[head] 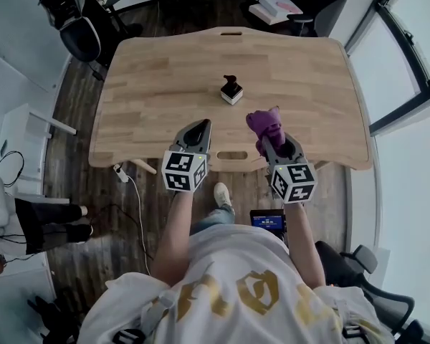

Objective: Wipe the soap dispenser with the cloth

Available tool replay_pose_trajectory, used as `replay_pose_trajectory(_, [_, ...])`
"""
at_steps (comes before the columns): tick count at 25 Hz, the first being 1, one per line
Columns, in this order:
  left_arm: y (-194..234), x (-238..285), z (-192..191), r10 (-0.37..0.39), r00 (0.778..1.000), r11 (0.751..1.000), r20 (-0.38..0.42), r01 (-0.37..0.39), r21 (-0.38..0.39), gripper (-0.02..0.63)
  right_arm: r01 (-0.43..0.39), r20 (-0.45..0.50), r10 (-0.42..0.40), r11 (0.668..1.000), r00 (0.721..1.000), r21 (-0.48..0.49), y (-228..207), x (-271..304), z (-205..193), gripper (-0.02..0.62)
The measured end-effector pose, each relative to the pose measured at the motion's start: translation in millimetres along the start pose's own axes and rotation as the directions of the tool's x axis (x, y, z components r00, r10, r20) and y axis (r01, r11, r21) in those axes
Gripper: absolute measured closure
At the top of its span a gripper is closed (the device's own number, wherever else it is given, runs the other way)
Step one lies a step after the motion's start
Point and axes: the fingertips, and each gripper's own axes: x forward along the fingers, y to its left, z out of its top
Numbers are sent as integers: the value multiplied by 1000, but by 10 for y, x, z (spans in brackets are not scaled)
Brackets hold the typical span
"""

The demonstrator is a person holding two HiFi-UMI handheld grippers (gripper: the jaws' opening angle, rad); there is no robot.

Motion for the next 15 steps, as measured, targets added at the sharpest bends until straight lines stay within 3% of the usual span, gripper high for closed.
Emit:
replay_pose_trajectory(8, [724, 927, 328, -60, 998, 998, 1, 60, -1, 597, 34, -15, -34, 999, 999, 9, -315, 1064, 343, 486])
replay_pose_trajectory(15, [1046, 1367, 319, -89, 996, 996, -5, 89, 0, 597, 69, -35, -68, 997, 997, 28, -486, 1488, 336, 485])
